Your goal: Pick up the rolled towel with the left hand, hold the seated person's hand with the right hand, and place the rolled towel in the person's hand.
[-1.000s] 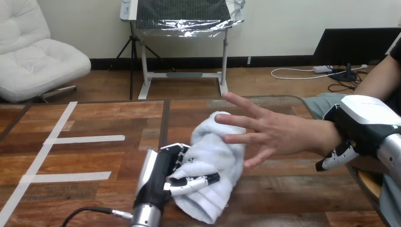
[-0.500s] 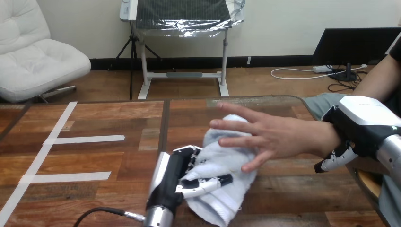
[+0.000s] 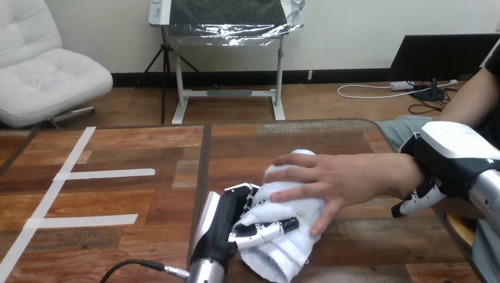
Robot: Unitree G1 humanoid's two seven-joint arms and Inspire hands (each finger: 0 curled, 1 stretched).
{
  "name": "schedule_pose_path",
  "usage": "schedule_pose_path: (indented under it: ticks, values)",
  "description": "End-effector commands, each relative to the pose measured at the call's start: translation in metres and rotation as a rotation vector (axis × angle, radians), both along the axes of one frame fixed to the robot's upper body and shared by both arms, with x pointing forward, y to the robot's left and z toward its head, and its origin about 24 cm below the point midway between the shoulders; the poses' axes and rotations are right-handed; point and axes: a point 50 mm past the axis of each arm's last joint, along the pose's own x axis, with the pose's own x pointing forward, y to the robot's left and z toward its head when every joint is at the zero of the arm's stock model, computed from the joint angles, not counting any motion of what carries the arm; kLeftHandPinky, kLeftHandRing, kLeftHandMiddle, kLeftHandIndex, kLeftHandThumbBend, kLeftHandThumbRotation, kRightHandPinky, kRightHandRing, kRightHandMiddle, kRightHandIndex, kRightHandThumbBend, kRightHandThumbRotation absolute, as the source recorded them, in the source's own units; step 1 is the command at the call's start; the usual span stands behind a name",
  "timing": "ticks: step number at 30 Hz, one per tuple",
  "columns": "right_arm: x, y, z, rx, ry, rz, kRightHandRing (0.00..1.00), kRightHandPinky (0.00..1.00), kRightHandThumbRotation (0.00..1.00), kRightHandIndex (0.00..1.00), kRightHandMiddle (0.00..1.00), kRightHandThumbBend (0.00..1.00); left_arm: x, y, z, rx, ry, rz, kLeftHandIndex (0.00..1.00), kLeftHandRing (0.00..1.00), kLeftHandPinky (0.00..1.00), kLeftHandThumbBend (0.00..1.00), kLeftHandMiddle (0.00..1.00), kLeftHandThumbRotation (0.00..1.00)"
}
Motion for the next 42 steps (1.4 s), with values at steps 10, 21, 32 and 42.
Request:
schedule_pose_path:
  ticks: [10,21,32,42]
  values:
    - [0.0102,0.0110,0.0428,0.058,-0.207,0.046,0.19,0.12,0.00,0.32,0.27,0.76,0.0273,-0.0154,0.0361,-0.067,-0.165,-0.003,0.50,0.34,0.27,0.61,0.42,0.23]
    - [0.0099,0.0107,0.0426,0.048,-0.201,0.040,0.19,0.13,0.00,0.32,0.27,0.76,0.0278,-0.0190,0.0379,-0.079,-0.168,0.000,0.50,0.34,0.28,0.62,0.42,0.25]
    - [0.0092,0.0100,0.0420,0.038,-0.204,0.045,0.19,0.13,0.00,0.33,0.28,0.77,0.0274,-0.0199,0.0387,-0.088,-0.173,0.000,0.50,0.34,0.27,0.62,0.42,0.26]
    - [0.0096,0.0100,0.0424,0.038,-0.191,0.038,0.22,0.14,0.00,0.38,0.31,0.81,0.0272,-0.0172,0.0374,-0.086,-0.169,0.005,0.49,0.34,0.27,0.63,0.42,0.26]
